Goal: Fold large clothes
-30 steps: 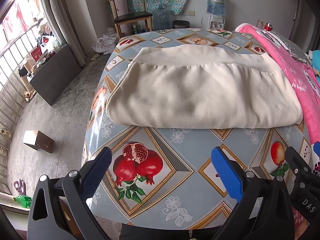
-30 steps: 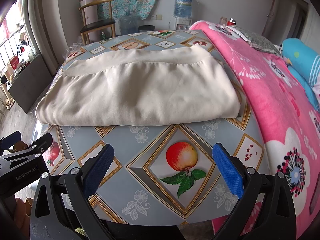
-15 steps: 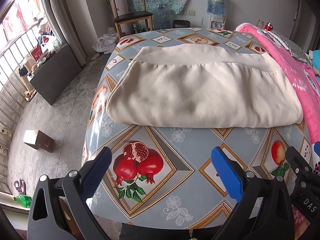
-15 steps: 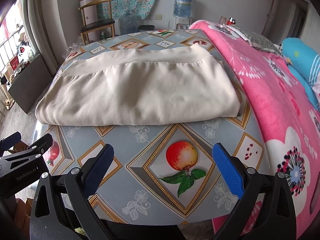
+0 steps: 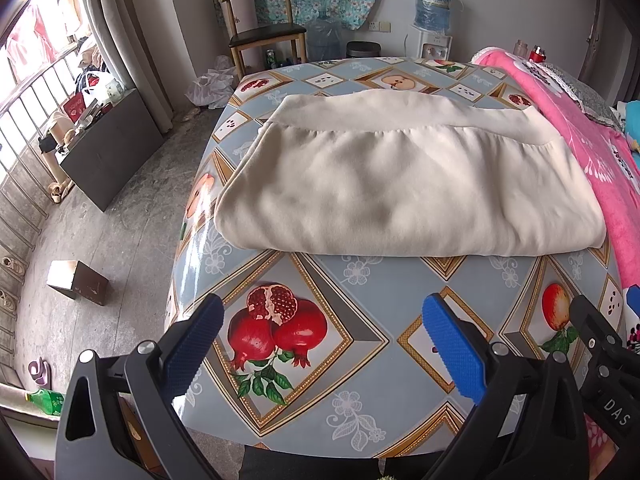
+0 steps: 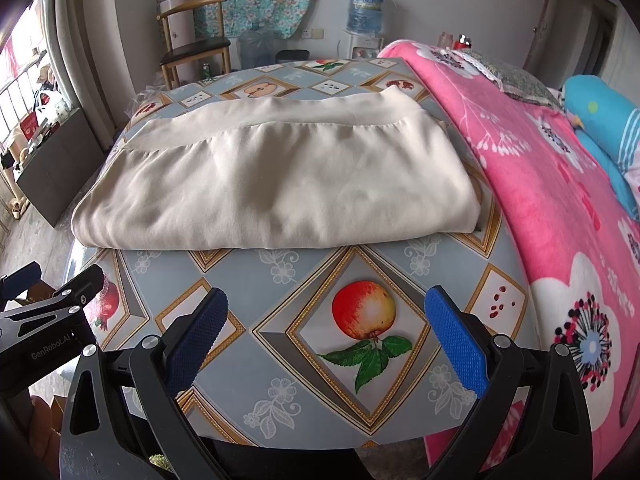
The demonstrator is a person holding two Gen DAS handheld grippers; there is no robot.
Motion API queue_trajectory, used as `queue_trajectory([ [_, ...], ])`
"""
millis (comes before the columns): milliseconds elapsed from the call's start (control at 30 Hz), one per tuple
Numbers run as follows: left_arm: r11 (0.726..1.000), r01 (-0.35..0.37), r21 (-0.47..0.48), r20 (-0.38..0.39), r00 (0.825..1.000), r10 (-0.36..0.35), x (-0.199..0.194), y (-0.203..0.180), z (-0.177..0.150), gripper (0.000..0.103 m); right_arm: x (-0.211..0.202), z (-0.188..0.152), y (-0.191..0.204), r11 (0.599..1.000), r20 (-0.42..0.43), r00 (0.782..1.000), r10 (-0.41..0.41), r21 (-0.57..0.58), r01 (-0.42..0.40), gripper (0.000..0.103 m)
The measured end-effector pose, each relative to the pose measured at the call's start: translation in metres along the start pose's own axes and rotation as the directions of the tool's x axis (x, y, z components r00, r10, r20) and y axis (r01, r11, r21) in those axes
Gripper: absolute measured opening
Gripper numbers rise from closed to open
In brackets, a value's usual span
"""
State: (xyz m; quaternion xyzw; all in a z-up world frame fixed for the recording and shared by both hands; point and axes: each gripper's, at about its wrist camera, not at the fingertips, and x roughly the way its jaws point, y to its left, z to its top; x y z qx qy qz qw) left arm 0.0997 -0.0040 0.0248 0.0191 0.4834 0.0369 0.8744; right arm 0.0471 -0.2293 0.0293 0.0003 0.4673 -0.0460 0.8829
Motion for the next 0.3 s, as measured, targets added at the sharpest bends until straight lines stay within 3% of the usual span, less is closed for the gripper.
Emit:
queue_trajectory([
  [300, 1.0, 0.0, 0.001, 0.0, 1.0, 0.0, -0.0001, -0.0001, 0.0001, 0.098, -0.0002, -0.0011, 0.001, 1.0, -0.001, 1.0, -0.001, 0.0, 0.001, 0.096],
])
